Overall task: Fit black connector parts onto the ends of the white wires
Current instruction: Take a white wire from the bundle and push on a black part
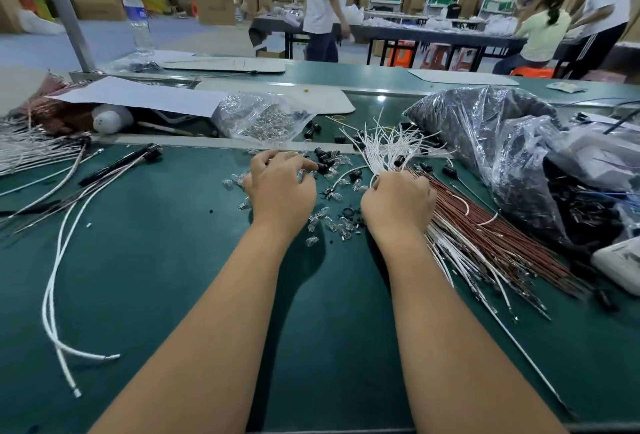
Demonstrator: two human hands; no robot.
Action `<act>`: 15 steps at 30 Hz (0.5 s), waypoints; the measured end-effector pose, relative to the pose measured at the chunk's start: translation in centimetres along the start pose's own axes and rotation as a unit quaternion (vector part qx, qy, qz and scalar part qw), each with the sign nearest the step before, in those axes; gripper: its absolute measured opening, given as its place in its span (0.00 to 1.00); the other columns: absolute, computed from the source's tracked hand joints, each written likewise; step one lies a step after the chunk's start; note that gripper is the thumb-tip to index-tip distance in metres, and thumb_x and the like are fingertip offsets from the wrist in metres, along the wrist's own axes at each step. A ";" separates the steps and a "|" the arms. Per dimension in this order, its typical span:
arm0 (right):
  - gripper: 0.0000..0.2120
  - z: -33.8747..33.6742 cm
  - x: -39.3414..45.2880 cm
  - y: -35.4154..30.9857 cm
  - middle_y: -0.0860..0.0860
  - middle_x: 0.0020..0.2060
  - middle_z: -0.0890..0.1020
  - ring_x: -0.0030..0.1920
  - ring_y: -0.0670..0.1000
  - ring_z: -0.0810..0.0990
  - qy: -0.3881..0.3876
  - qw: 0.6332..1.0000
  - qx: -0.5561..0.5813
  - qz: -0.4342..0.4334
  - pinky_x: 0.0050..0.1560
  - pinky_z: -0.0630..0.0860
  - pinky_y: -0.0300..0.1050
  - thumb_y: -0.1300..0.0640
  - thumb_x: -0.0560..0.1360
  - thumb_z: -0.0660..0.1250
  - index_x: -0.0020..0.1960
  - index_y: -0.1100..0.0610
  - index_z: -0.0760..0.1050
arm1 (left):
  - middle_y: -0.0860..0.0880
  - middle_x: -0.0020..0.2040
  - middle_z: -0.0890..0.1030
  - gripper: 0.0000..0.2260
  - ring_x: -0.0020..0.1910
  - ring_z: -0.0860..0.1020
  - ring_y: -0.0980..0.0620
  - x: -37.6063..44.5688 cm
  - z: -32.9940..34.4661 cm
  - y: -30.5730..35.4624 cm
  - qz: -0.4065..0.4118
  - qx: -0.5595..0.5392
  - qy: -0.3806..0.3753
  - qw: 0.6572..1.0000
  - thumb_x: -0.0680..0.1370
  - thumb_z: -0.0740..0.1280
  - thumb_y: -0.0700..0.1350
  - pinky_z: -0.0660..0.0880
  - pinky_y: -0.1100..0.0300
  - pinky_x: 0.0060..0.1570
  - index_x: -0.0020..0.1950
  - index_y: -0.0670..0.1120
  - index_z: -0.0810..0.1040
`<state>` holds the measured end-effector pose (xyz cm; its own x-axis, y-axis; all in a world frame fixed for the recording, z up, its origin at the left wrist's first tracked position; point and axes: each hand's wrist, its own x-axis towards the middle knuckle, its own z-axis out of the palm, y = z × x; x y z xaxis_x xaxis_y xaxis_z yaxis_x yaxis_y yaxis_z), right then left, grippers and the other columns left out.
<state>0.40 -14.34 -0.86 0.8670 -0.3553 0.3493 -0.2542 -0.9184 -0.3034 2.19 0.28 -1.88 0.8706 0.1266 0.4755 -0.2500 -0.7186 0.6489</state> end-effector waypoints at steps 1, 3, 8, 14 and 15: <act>0.05 0.0 0.0 0.0 0.52 0.49 0.77 0.52 0.55 0.69 0.015 1.000 0.009 0.003 0.56 0.64 0.50 0.58 0.75 0.60 0.46 0.56 0.75 | 0.57 0.60 0.78 0.12 0.67 0.61 0.50 -0.1 0.0 0.0 0.008 -0.004 0.001 1.000 0.77 0.62 0.40 0.53 0.50 0.65 0.53 0.54 0.81; 0.04 0.0 0.0 -0.3 0.50 0.45 0.74 0.48 0.52 0.67 0.075 0.996 0.037 -0.012 0.53 0.63 0.49 0.59 0.77 0.59 0.46 0.55 0.72 | 0.57 0.58 0.79 0.16 0.66 0.63 0.50 -0.2 -0.1 0.1 0.035 -0.028 0.012 0.999 0.77 0.61 0.37 0.55 0.52 0.62 0.56 0.55 0.80; 0.05 -0.2 -0.8 -1.8 0.51 0.36 0.76 0.35 0.53 0.73 0.137 0.945 0.239 -0.178 0.37 0.70 0.47 0.64 0.80 0.58 0.47 0.58 0.71 | 0.56 0.68 0.73 0.25 0.69 0.63 0.51 -0.4 -0.4 0.9 0.139 -0.055 0.020 0.989 0.77 0.57 0.34 0.58 0.53 0.68 0.69 0.58 0.71; 0.06 -0.7 -1.7 -2.7 0.54 0.41 0.79 0.40 0.55 0.76 0.149 0.892 0.297 -0.307 0.40 0.73 0.49 0.67 0.77 0.61 0.51 0.61 0.76 | 0.48 0.72 0.70 0.10 0.72 0.61 0.45 -0.2 -0.3 0.7 0.166 -0.019 0.049 0.985 0.81 0.59 0.43 0.51 0.59 0.67 0.57 0.48 0.78; 0.06 -0.8 -1.5 -2.6 0.54 0.39 0.78 0.38 0.55 0.75 0.176 0.896 0.275 -0.302 0.39 0.72 0.48 0.69 0.76 0.63 0.48 0.61 0.76 | 0.48 0.72 0.70 0.09 0.72 0.61 0.46 -0.1 -0.4 0.5 0.158 -0.011 0.058 0.986 0.82 0.59 0.45 0.51 0.59 0.67 0.54 0.47 0.78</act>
<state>-0.59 -11.56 0.09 0.5616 0.0562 0.8255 0.5494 -0.7713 -0.3212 1.77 0.20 -1.36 0.6936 -0.0220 0.7200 -0.5108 -0.7198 0.4701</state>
